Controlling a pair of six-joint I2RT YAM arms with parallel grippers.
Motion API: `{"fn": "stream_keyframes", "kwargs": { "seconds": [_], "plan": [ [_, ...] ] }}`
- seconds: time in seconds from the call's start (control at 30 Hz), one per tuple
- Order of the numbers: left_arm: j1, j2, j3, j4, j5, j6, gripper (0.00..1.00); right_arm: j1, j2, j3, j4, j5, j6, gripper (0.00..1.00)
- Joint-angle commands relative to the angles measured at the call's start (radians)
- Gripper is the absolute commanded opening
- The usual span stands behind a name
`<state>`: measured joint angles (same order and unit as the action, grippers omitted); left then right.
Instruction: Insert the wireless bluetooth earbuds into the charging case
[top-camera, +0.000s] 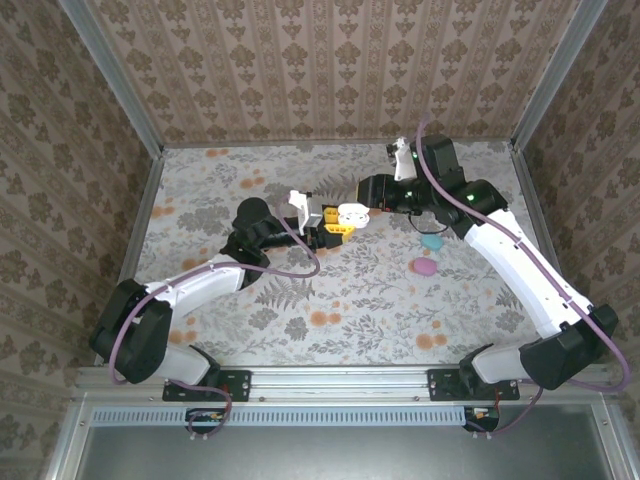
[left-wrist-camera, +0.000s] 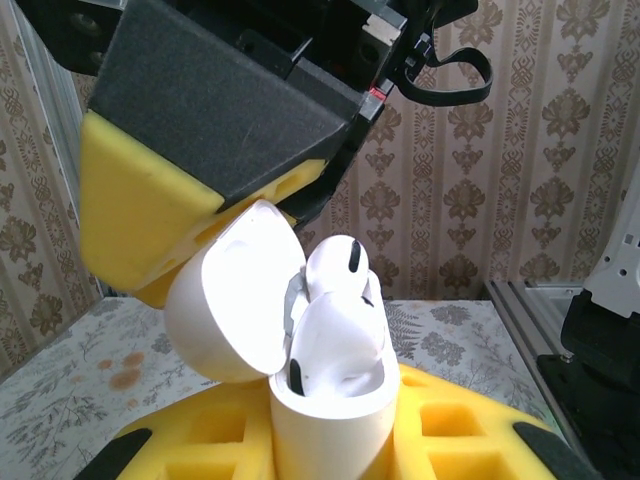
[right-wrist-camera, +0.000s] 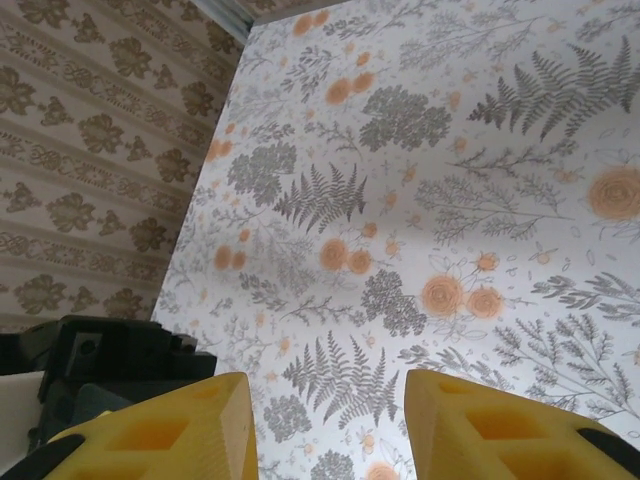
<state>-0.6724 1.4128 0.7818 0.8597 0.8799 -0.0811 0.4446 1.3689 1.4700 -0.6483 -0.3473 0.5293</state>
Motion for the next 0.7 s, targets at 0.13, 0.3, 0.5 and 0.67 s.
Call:
{"fn": "stream_keyframes", "kwargs": {
  "seconds": [0.13,0.3,0.5,0.67],
  "plan": [
    [0.019,-0.003,0.031,0.013,-0.045,-0.017,0.24,-0.003,-0.039,0.003,-0.086,-0.151,-0.043,0.45],
    [0.023,0.003,0.035,0.008,-0.058,-0.030,0.24,-0.003,-0.077,-0.042,-0.081,-0.129,-0.031,0.44],
    [0.021,0.007,0.042,-0.032,-0.070,-0.046,0.25,-0.007,-0.132,-0.083,-0.051,0.044,-0.014,0.49],
    [0.021,0.036,0.052,-0.168,-0.148,-0.128,0.25,-0.053,-0.221,-0.216,0.038,0.200,0.036,0.54]
  ]
}}
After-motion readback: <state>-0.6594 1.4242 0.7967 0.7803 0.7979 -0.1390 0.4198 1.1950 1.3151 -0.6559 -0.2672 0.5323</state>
